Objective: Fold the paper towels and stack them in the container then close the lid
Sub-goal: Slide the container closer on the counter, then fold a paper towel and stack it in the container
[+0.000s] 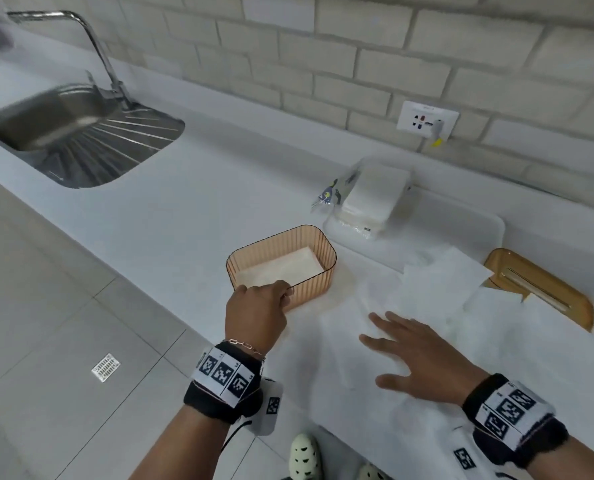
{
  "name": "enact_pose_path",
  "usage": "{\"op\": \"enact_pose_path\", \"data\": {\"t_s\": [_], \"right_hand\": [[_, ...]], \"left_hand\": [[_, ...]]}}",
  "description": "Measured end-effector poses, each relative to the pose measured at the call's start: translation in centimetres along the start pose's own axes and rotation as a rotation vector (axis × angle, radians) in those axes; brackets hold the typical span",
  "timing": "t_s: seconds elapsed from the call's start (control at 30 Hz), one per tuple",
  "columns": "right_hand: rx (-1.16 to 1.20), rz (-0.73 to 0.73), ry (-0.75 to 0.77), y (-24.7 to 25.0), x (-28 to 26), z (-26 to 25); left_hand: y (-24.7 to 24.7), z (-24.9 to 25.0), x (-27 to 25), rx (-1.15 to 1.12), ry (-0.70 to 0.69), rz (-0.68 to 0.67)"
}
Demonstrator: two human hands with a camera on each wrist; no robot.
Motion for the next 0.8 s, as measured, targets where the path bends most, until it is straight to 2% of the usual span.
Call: {"op": "enact_pose_path", "data": {"t_s": [0.17, 0.33, 0.43, 0.5, 0.6, 0.67, 0.73, 0.8], "right_hand": [[0.060, -0.025, -0.047, -0.2, -2.9, 1.2], [0.174, 0.016, -0.085, 0.6, -3.5, 1.4], [0.264, 0.114, -0.131, 1.7, -3.2, 1.9], [0.328, 0.237, -0.166, 3.1, -2.7, 2.7], [0.309, 0.388, -0.184, 5.8, -1.4, 4.1], [0.222, 0.389, -0.190, 7.4, 0.3, 4.5], [0.156, 0.293, -0.199, 8.0, 2.4, 4.7], [0.065, 0.184, -0.175, 7.9, 4.3, 4.3]], "left_hand": [[-2.1, 3.1, 0.2, -0.074, -0.076, 0.012], [-3.6, 4.3, 1.4, -0.159, -0.176, -0.011], [-3.0, 4.2, 1.9, -0.119, -0.188, 0.014], [-1.3, 5.0, 1.4, -0.104, -0.213, 0.079], [0.7, 8.1, -0.9, -0.267, -0.254, 0.156], [-1.4, 9.5, -2.2, -0.292, -0.173, 0.013], [-5.7, 10.0, -3.3, -0.212, -0.064, -0.205], [-8.9, 10.1, -4.3, -0.124, -0.019, -0.327]]}}
Point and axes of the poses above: each hand's wrist, its own x-axis towards the middle knuckle, its own y-axis out of the back of the hand, z = x × y, the point moved 10 cm from there along x, towards the middle knuckle, and after that the axes turned 1 degree about y, right-handed, at the moved point
